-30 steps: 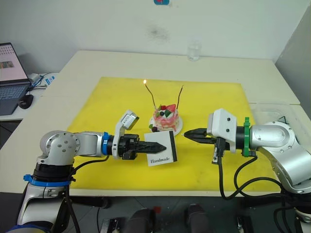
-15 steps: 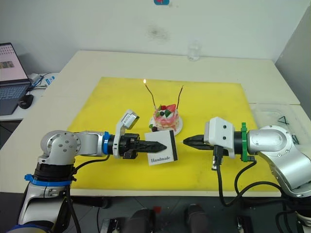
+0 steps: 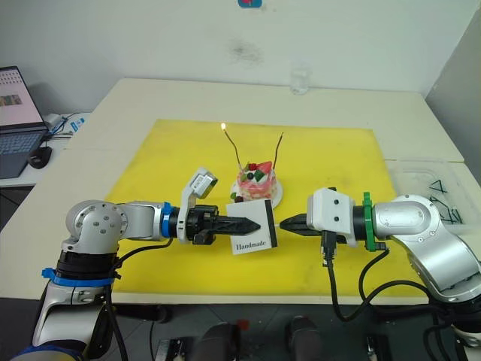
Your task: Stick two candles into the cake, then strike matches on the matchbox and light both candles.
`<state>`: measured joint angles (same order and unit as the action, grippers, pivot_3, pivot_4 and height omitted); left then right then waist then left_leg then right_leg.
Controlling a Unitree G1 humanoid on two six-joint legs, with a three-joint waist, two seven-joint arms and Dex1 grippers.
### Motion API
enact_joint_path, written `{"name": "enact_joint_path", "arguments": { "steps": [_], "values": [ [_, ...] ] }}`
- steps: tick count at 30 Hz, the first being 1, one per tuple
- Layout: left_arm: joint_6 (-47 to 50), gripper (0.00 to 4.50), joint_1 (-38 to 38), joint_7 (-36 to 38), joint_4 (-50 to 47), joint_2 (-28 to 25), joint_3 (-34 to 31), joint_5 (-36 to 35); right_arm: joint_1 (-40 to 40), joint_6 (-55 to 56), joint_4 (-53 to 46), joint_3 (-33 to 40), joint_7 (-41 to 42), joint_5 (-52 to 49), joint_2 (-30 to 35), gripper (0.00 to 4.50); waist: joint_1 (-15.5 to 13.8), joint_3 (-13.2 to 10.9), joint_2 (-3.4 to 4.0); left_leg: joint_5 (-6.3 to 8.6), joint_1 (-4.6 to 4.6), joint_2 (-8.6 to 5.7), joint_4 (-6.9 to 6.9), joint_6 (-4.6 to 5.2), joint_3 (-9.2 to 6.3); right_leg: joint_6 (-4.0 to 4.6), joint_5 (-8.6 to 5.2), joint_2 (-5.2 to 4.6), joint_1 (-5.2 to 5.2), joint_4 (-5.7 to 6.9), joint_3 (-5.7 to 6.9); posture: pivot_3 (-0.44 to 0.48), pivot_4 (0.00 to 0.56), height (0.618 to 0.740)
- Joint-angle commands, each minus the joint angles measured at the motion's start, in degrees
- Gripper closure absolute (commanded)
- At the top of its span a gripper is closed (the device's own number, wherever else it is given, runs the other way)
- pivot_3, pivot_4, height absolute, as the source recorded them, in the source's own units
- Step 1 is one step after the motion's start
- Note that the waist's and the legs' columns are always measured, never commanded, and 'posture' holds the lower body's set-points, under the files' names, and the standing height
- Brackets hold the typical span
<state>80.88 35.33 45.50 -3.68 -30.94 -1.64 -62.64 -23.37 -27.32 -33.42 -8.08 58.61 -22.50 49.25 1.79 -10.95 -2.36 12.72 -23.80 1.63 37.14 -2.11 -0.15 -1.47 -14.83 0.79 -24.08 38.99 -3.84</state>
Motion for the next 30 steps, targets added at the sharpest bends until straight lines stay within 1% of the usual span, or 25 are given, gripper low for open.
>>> {"name": "enact_joint_path", "arguments": {
  "steps": [1, 20, 30],
  "values": [
    [-0.1, 4.50, 0.3, -0.3, -1.8, 0.7, -1.1, -0.8, -0.6, 0.1, -0.9, 0.3, -0.2, 0.2, -0.2, 4.47, 0.0, 0.0, 0.00, 0.00, 0.00, 0.00, 0.00, 0.00, 0.01, 0.00, 0.00, 0.00, 0.00, 0.00, -0.01, 0.000, 0.150, 0.740],
    [0.4, 4.50, 0.5, 0.1, -2.2, 0.2, -1.0, -0.9, 0.6, -0.1, -1.8, -0.5, -0.2, 1.3, -0.7, 4.47, 0.0, 0.0, 0.00, 0.00, 0.00, 0.00, 0.03, 0.00, 0.00, 0.00, 0.00, 0.00, 0.01, 0.02, 0.00, 0.000, 0.150, 0.740],
    [1.5, 4.50, 0.7, -0.6, -2.4, 0.8, -2.0, -1.7, 1.4, 0.5, -1.7, -1.7, 0.0, 2.3, -0.6, 4.47, 0.0, 0.0, 0.00, 0.00, 0.00, 0.00, 0.04, 0.00, -0.01, 0.00, 0.00, 0.00, 0.01, 0.02, 0.00, 0.000, 0.150, 0.740]
  ]
}}
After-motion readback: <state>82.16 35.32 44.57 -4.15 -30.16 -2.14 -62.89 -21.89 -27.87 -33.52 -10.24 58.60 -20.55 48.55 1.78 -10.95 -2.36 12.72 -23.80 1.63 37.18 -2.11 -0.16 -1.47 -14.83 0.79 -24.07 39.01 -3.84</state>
